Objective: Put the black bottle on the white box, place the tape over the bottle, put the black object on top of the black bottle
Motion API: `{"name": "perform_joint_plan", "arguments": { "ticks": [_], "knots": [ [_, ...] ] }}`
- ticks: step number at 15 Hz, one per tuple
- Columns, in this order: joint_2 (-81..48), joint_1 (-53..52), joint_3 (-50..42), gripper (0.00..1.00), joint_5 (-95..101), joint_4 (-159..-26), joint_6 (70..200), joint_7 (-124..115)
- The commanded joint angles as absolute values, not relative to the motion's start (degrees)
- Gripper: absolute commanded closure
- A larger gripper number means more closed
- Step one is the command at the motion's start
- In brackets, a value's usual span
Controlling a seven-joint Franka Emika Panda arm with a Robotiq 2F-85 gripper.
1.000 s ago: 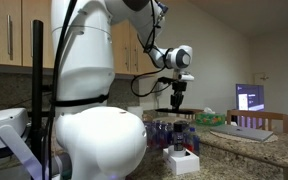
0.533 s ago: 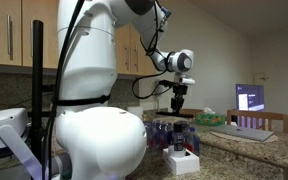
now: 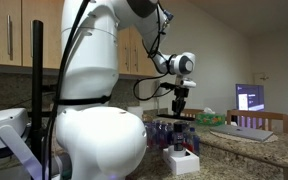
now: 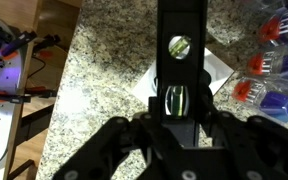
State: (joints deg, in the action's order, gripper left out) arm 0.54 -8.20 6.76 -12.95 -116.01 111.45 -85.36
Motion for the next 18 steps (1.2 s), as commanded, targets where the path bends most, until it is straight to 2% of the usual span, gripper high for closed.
{"name": "perform_joint_plan", "arguments": {
  "ticks": [1, 18],
  "knots": [
    [-0.63, -7.96, 7.11, 0.82, -11.69, -114.96, 112.24, -88.06],
    [-6.21, -9.72, 7.14, 0.82, -8.14, -110.78, 112.48, -91.03]
  ]
}}
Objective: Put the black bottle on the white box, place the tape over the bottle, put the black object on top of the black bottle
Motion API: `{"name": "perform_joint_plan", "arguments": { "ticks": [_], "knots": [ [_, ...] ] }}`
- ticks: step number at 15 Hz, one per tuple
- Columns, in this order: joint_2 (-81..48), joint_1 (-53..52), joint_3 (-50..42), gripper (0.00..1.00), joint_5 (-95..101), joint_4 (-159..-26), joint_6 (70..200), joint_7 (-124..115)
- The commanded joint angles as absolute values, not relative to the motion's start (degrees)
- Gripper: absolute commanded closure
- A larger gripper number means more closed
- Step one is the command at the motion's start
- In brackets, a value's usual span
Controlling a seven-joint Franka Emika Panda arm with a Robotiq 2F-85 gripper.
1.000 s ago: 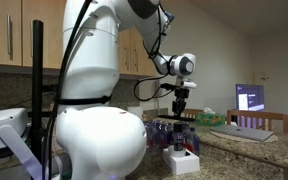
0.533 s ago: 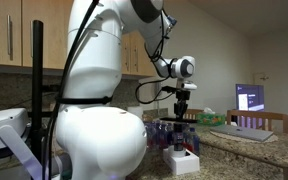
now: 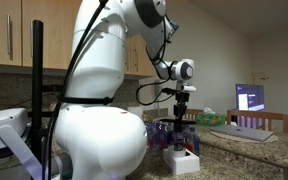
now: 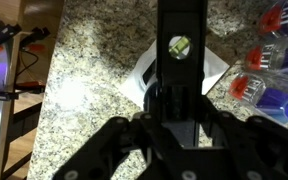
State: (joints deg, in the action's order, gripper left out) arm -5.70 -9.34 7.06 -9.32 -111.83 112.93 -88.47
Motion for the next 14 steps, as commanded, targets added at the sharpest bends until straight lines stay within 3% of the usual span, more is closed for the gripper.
{"name": "perform_joint_plan", "arguments": {
  "ticks": [1, 14],
  "knots": [
    [-6.26, -9.71, 7.06, 0.82, -8.12, -110.69, 112.47, -91.06],
    [-5.94, -9.56, 6.74, 0.82, -7.32, -110.83, 111.88, -93.07]
  ]
}}
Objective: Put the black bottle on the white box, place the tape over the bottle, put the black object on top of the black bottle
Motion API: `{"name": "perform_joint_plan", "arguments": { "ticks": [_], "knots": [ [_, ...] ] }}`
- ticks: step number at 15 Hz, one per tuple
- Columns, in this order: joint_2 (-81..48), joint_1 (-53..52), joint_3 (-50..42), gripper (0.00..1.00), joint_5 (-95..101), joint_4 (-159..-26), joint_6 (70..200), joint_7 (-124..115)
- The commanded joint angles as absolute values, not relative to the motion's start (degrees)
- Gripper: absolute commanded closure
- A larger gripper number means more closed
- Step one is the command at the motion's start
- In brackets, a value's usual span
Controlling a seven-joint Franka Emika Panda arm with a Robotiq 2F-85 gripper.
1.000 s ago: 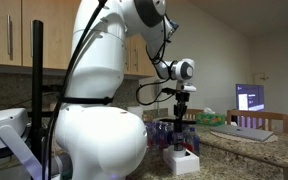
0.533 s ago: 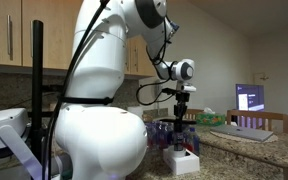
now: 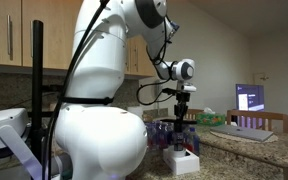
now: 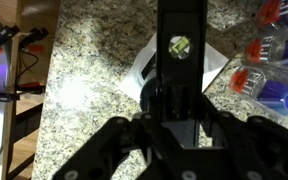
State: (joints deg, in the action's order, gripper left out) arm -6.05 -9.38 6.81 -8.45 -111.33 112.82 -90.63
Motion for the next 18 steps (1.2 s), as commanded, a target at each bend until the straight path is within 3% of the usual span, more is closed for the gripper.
{"name": "perform_joint_plan", "arguments": {
  "ticks": [1, 2, 3, 4, 9, 14, 18],
  "knots": [
    [-6.02, -9.57, 6.74, 0.82, -7.32, -110.80, 111.84, -93.07],
    [-6.05, -9.57, 6.73, 0.82, -7.26, -110.79, 111.77, -93.11],
    [-6.04, -9.56, 6.73, 0.45, -7.30, -110.79, 111.72, -93.17],
    [-6.04, -9.58, 6.73, 0.31, -7.20, -110.78, 111.60, -93.24],
    [-5.81, -9.49, 6.63, 0.01, -7.49, -110.98, 111.54, -93.25],
    [-4.06, -9.49, 6.71, 0.00, -8.22, -110.77, 111.01, -92.71],
    [5.03, -10.01, 7.74, 0.00, -6.48, -110.99, 114.74, -94.14]
  ]
}}
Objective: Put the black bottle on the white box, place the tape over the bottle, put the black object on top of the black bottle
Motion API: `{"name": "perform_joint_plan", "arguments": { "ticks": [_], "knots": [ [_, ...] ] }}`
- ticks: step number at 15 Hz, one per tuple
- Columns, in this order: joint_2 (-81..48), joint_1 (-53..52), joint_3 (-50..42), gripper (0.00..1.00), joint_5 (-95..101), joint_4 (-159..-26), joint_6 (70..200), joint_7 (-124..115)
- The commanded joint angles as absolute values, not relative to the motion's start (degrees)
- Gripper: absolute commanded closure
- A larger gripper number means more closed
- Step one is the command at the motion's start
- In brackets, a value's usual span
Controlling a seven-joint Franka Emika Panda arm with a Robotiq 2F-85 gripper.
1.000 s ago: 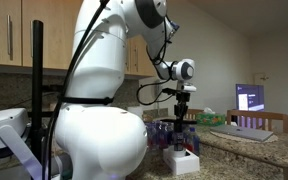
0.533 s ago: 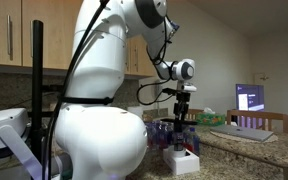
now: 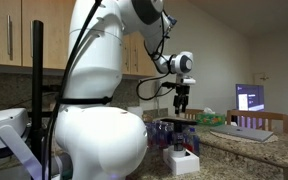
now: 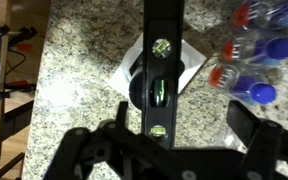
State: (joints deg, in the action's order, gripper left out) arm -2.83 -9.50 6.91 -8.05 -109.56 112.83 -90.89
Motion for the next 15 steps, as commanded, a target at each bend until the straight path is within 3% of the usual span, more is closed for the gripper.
{"name": "perform_joint_plan", "arguments": {
  "ticks": [1, 6, 7, 15],
  "knots": [
    [7.17, -10.01, 8.29, 0.00, -6.19, -110.58, 115.31, -94.64],
    [15.86, -9.22, 12.02, 0.00, -4.71, -103.44, 101.84, -102.61],
    [13.59, -8.86, 11.57, 0.00, -5.72, -104.53, 106.03, -98.98],
    [15.50, -8.67, 12.48, 0.00, -5.70, -103.19, 102.02, -100.70]
  ]
}}
